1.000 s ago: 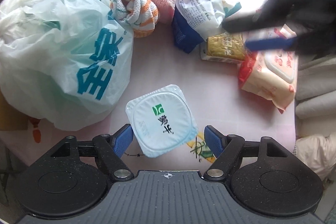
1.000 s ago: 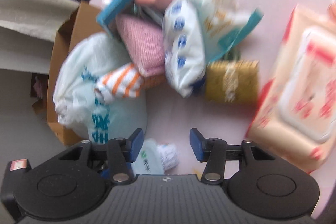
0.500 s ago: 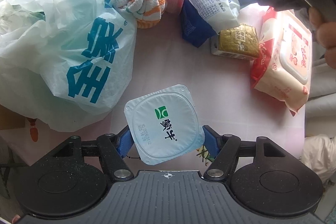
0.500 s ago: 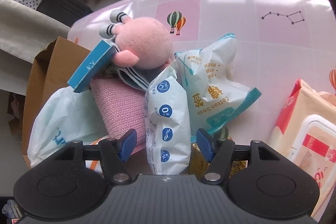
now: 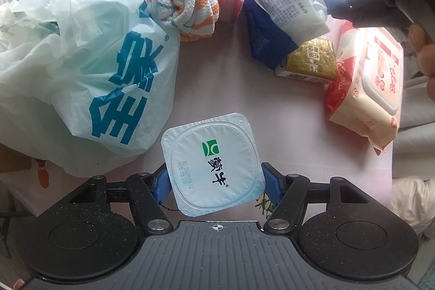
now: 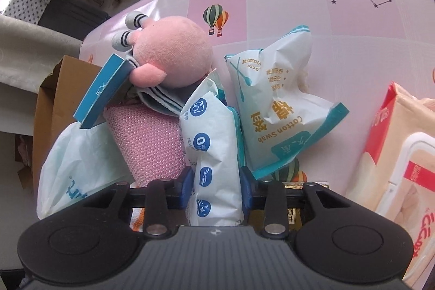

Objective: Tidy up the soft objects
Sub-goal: 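Carry the yogurt cup with the left tool while the right tool carries the wipes pack to the box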

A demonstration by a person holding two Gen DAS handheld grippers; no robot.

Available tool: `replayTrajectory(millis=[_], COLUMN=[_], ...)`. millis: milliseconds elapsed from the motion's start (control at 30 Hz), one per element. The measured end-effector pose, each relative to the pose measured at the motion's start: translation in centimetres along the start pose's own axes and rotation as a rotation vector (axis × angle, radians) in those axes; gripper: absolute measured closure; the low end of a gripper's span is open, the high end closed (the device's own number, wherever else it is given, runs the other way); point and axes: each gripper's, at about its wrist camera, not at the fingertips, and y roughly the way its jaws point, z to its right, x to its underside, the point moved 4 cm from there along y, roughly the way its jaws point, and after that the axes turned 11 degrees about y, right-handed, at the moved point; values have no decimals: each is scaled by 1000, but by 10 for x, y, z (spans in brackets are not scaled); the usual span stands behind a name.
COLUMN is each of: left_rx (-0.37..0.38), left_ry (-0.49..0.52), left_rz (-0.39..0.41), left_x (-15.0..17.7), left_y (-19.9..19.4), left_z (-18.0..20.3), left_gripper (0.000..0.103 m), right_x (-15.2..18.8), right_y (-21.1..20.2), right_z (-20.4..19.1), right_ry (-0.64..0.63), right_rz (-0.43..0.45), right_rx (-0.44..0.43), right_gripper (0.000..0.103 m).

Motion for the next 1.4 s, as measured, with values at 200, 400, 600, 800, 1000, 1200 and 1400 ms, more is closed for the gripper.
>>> replayTrajectory(millis=[200, 400, 600, 800, 1000, 1200, 1400], left_rx=[12, 6, -4, -35, -76, -146, -215], left_ry=[8, 32, 46, 43, 0, -91, -199], left_rz=[12, 22, 19, 34, 89, 183, 238], left_x=[2, 6, 5, -1, -9, -12, -11], left_y=[-8, -25, -49, -91, -150, -208, -251], left_z=[1, 6, 12, 12, -3, -52, -140], left_gripper=[39, 39, 39, 39, 39, 39, 39], right_x=[3, 8, 21, 37, 47, 49, 51], right_y=[-18, -35, -58, -93, -134, -157, -130], right_z=[6, 20, 27, 26, 1, -61, -130], right_ry=[41, 123, 162, 187, 161, 53, -24], right_rz=[24, 19, 24, 31, 42, 60, 53], right_rx=[-28, -83, -126, -168, -246, -355, -416], right_gripper=[93, 93, 93, 93, 93, 93, 93])
